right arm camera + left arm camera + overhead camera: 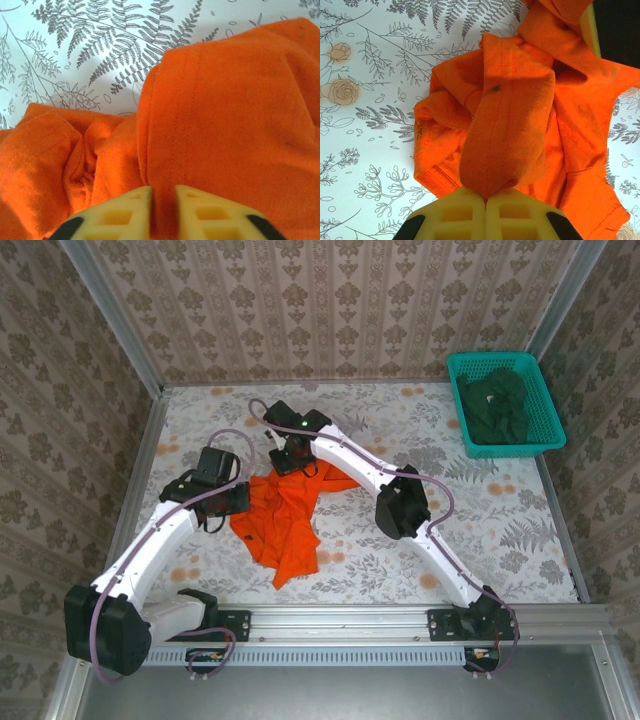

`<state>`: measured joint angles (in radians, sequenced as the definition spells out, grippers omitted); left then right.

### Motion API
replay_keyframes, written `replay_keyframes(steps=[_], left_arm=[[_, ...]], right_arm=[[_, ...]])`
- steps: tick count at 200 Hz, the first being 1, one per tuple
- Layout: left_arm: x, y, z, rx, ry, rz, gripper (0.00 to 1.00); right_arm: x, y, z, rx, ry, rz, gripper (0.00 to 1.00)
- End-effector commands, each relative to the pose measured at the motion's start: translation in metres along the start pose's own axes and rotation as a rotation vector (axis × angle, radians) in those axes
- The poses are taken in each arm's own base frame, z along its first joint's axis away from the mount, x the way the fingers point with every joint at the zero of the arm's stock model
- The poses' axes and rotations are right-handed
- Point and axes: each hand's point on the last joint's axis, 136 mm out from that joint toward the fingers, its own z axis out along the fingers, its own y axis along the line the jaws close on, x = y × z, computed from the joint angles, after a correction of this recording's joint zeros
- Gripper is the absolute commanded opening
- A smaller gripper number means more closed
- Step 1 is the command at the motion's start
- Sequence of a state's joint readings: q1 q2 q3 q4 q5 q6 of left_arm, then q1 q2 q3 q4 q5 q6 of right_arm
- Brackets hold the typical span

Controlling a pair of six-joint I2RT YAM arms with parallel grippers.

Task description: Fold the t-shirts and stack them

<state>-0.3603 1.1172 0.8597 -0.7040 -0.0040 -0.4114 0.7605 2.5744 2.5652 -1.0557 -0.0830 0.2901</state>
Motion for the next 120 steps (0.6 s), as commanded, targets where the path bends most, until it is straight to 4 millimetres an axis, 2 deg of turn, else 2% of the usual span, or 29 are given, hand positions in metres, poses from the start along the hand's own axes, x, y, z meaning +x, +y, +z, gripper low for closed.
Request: replay_keyframes(steps=[1,38,55,72,94,120], left_arm=[[-0.009,-0.003,-0.012,0.000,-0.041,0.032,0.00],[-0.011,-0.002,-0.014,-0.007,-0.050,0.038,0.00],[-0.015,-0.003,-0.017,-0.009,-0.061,0.041,0.00],[-0.023,-0.004,-0.023,-0.012,-0.083,0.040,0.00],[-0.044,-0.006,-0.040,-0.019,-0.145,0.043,0.00],[-0.083,-0.005,-0.070,-0.040,-0.262,0.031,0.00]], right_arm=[[0.003,0.000,-0.004,0.024,0.012,-0.013,0.12],[-0.023,0.003,-0.041,-0.011,-0.089,0.001,0.03],[-0.038,-0.003,-0.069,-0.046,-0.144,0.040,0.00],[-0.053,-0.015,-0.106,-0.056,-0.213,0.072,0.00],[-0.069,-0.051,-0.167,-0.048,-0.318,0.148,0.00],[-0.071,-0.120,-0.249,-0.050,-0.478,0.325,0.00]])
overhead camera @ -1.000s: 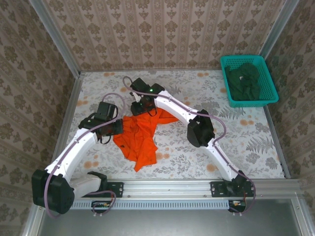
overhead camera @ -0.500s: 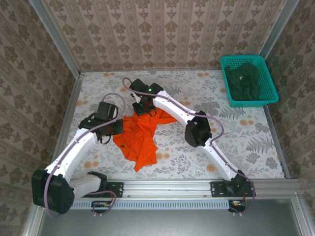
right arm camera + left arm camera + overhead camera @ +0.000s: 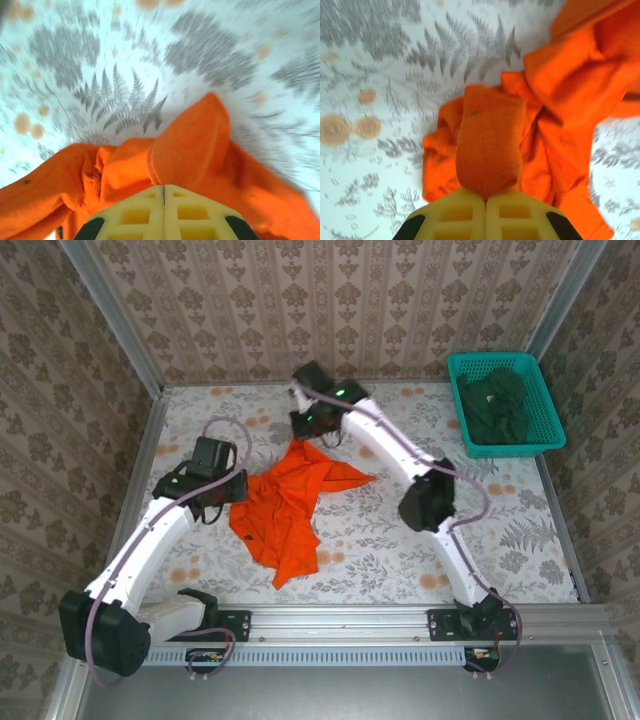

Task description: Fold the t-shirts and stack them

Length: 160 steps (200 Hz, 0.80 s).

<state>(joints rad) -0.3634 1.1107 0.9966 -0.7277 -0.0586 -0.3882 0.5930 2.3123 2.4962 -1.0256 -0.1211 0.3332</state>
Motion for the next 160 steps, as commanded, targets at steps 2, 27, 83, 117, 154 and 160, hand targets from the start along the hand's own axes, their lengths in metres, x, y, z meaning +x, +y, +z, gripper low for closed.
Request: replay_keyframes(steps=[2,27,83,117,154,160], left_arm=[[-0.046,0.005,-0.032,-0.036,-0.140,0.008,0.00],[-0.086,0.008,-0.056,-0.060,-0.246,-0.018,0.00],[-0.120,0.014,-0.059,-0.060,-0.316,-0.126,0.00],[-0.126,0.021,-0.034,-0.036,-0.285,-0.216,0.00],[-0.164,0.017,-0.018,0.016,-0.279,-0.234,0.00],[-0.171,0.015,-0.013,0.031,-0.273,-0.236,0.00]], right_arm=[[-0.052,-0.051,-0.119,-0.024,-0.252,0.178,0.00],[-0.047,-0.123,-0.195,-0.055,-0.417,0.425,0.00],[0.064,-0.226,-0.267,0.050,-0.506,0.790,0.00],[0.139,-0.243,-0.264,0.171,-0.450,0.927,0.00],[0.146,-0.245,-0.262,0.157,-0.472,0.963,0.00],[0.142,-0.245,-0.262,0.152,-0.480,0.962,0.00]])
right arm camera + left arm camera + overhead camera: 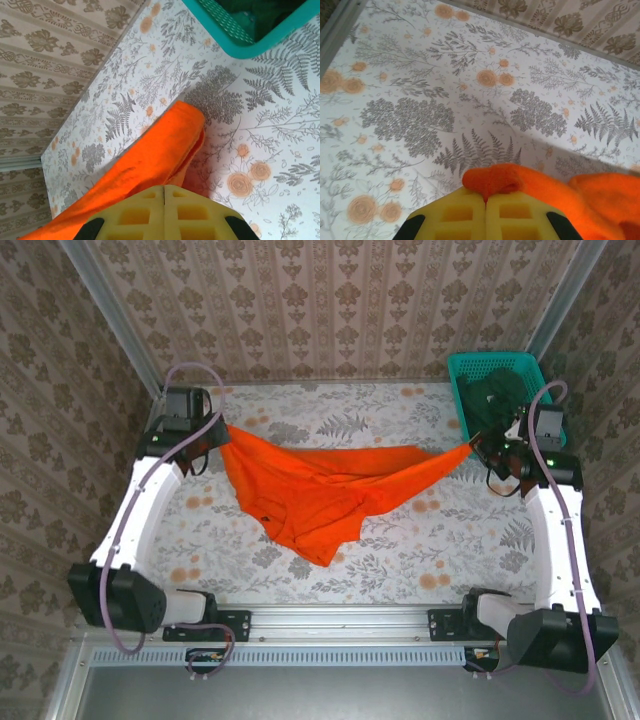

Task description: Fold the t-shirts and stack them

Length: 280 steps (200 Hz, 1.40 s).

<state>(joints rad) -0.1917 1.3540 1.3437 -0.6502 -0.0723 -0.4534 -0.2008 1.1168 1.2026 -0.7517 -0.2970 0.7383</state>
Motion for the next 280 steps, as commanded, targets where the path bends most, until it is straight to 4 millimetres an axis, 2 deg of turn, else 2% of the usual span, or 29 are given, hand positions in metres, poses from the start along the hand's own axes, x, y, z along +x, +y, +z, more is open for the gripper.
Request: replay_keyframes(steps=[1,37,60,68,83,92,98,110,117,120,127,132,145,163,186,210,227,239,280], left_arm=[[-0.041,-0.022,0.004,0.090,-0.056,-0.044,0.00],[-0.097,-0.057,0.033,0.190,-0.055,-0.038,0.00],[-0.122,-0.068,0.068,0.191,-0.035,-0.039,0.00],[-0.127,-0.069,0.083,0.185,-0.025,-0.049,0.13],[-0.123,-0.063,0.112,0.151,0.040,-0.082,0.56],[-0.110,-0.058,0.126,0.120,0.107,-0.097,0.68],[-0.095,-0.055,0.135,0.100,0.169,-0.099,0.73],[-0.059,-0.048,0.144,0.061,0.287,-0.091,0.74],[-0.040,-0.045,0.142,0.043,0.339,-0.085,0.73],[-0.025,-0.042,0.143,0.034,0.376,-0.085,0.72],[-0.005,-0.043,0.137,0.048,0.417,-0.088,0.70],[0.017,-0.042,0.137,0.057,0.459,-0.093,0.68],[0.051,-0.041,0.115,0.076,0.490,-0.119,0.64],[0.089,-0.051,0.087,0.153,0.526,-0.169,0.58],[0.123,-0.076,0.058,0.266,0.618,-0.181,0.47],[0.164,-0.094,0.048,0.307,0.755,-0.157,0.38],[0.191,-0.093,0.051,0.279,0.831,-0.143,0.30],[0.204,-0.088,0.056,0.247,0.854,-0.131,0.29],[0.224,-0.067,0.073,0.142,0.896,-0.074,0.29]], right_arm=[[-0.007,0.007,-0.003,-0.028,-0.026,0.032,0.00],[-0.028,0.030,-0.001,-0.074,-0.055,0.020,0.00],[-0.033,0.036,0.006,-0.063,-0.053,-0.008,0.00],[-0.032,0.036,0.010,-0.054,-0.052,-0.021,0.00],[-0.026,0.027,0.017,-0.019,-0.034,-0.021,0.00],[-0.022,0.020,0.020,0.005,-0.021,-0.023,0.00],[-0.019,0.015,0.022,0.024,-0.013,-0.024,0.00],[-0.014,0.006,0.025,0.056,-0.005,-0.035,0.00],[-0.011,0.001,0.026,0.079,-0.002,-0.046,0.00],[-0.009,-0.002,0.027,0.088,0.000,-0.048,0.00],[-0.006,-0.007,0.029,0.101,0.006,-0.051,0.00],[-0.003,-0.011,0.031,0.108,0.014,-0.051,0.00],[0.003,-0.016,0.036,0.117,0.028,-0.061,0.00],[0.014,-0.020,0.043,0.128,0.053,-0.095,0.00],[0.029,-0.021,0.054,0.132,0.094,-0.137,0.00],[0.042,-0.023,0.065,0.138,0.119,-0.170,0.00],[0.050,-0.024,0.071,0.133,0.130,-0.166,0.00],[0.055,-0.023,0.074,0.129,0.135,-0.170,0.00],[0.069,-0.023,0.082,0.121,0.157,-0.186,0.00]])
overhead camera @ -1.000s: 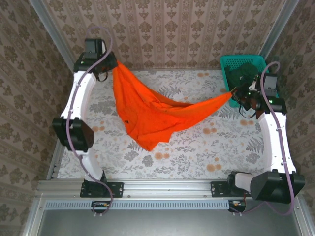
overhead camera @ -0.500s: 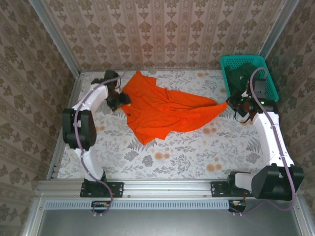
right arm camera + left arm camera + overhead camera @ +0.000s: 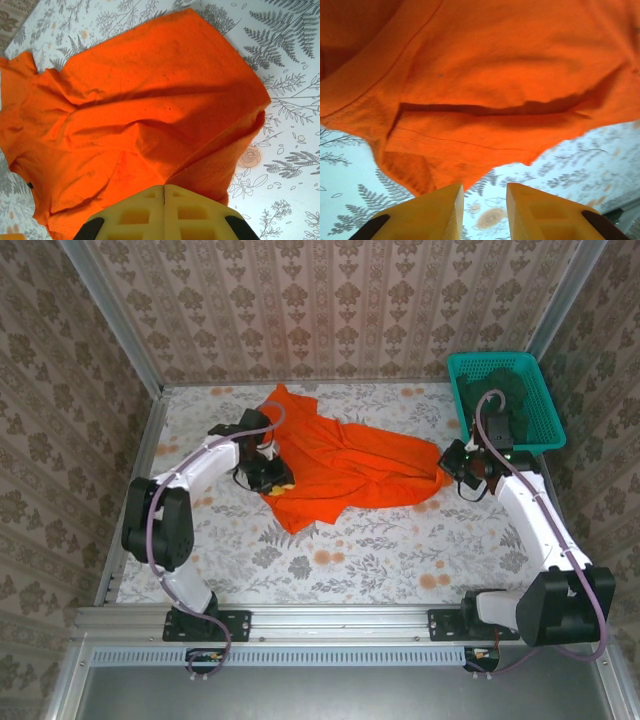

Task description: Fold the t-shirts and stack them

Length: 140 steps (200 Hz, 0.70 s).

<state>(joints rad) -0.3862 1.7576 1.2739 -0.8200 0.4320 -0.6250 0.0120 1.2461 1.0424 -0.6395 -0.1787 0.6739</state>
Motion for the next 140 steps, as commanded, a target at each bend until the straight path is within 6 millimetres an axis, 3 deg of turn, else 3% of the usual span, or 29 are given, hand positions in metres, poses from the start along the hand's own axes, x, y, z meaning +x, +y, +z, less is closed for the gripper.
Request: replay_keyframes(steps=[1,52,140], left_arm=[[0.002,0.013,0.008,-0.058,0.028,0.004,0.29],[0.006,0.033,0.026,-0.132,0.063,-0.008,0.30],[0.014,0.045,0.031,-0.220,0.082,0.021,0.27]], right_arm=[[0.000,-0.001,0.007,0.006,-0.019,-0.007,0.00],[0.004,-0.002,0.008,0.003,-0.021,0.001,0.00],[0.006,-0.003,0.012,0.003,-0.010,0.001,0.00]])
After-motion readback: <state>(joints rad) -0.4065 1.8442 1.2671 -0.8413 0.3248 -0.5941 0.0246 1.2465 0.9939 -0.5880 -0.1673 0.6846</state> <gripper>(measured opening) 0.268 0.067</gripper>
